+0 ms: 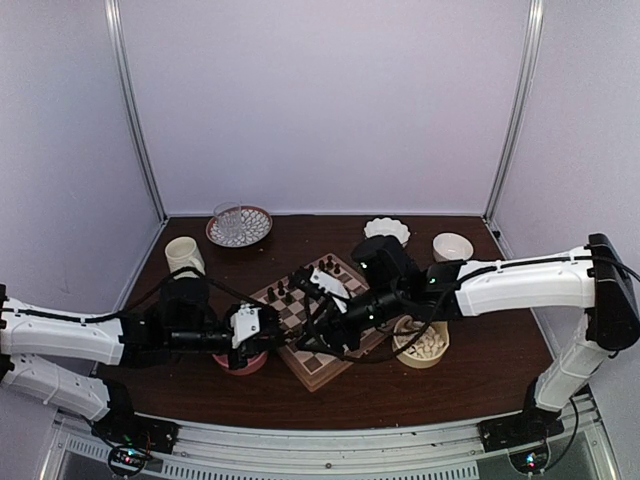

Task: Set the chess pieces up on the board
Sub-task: Pass from the right arm to the left, then pass from the left arm to the right

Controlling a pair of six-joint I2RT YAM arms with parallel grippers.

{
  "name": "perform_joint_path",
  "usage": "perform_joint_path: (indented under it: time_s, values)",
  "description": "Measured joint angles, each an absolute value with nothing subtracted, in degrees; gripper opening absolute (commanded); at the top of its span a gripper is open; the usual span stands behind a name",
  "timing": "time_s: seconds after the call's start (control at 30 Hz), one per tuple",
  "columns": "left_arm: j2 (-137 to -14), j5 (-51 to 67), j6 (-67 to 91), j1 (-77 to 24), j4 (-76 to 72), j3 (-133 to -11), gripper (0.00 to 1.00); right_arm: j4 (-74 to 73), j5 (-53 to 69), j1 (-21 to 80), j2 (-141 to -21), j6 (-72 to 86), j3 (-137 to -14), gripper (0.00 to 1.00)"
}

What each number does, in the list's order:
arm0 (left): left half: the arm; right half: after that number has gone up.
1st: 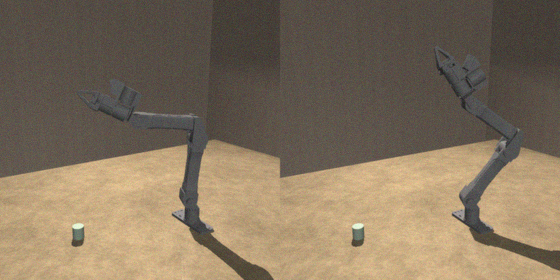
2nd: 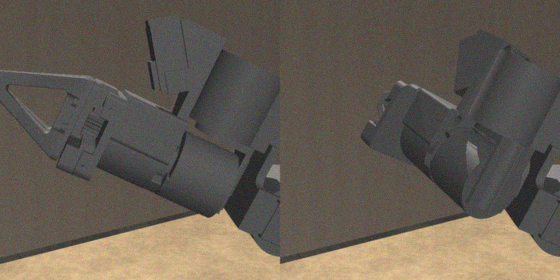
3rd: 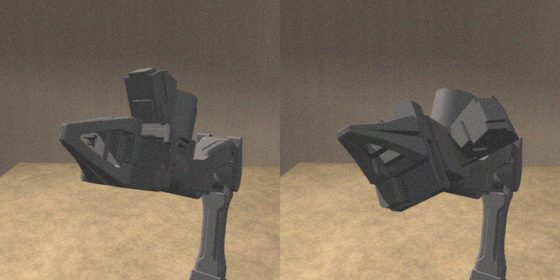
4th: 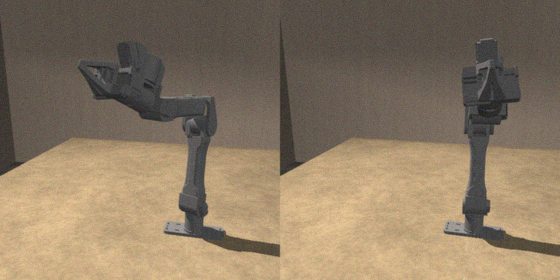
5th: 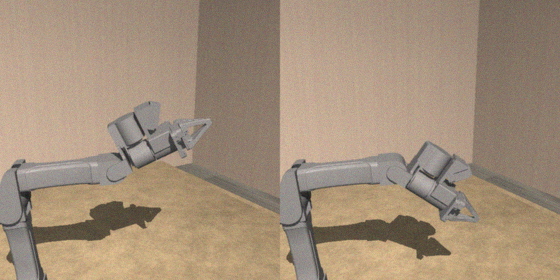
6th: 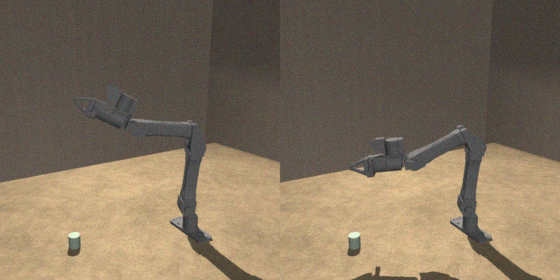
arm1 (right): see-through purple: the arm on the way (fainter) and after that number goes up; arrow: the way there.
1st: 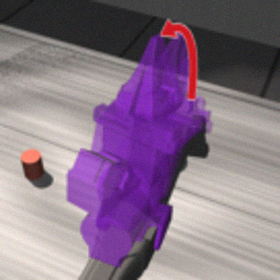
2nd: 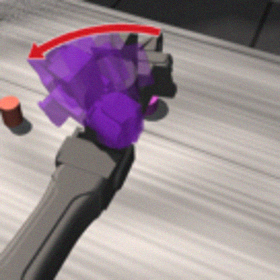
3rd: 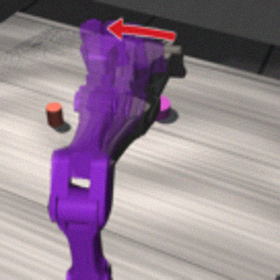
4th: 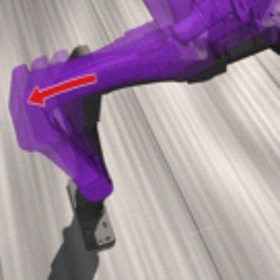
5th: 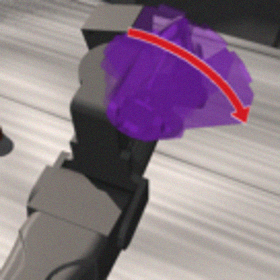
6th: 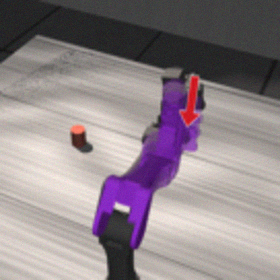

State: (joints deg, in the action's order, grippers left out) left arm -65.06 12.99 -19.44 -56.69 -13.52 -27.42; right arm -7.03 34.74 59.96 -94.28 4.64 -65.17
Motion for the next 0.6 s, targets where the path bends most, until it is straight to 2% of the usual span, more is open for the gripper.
perform_joint_path:
  time_s: [0.33,0.43,0.53,0.6]
  values:
    - [-65.06,12.05,-5.67,-54.94,-21.58,-26.11,0.00,14.22,30.26,59.96,-83.88,4.75,-48.86,0.56]
    - [-65.82,12.84,-1.02,-54.43,-26.83,-24.71,0.00,21.30,29.02,59.96,-83.59,5.28,-45.01,0.52]
    - [-67.20,13.80,2.98,-54.43,-32.36,-22.83,0.00,28.21,27.79,59.96,-84.12,7.49,-42.81,0.43]
    - [-68.47,15.25,5.19,-54.43,-35.22,-22.35,0.00,34.15,26.20,59.96,-85.67,10.76,-42.26,0.42]
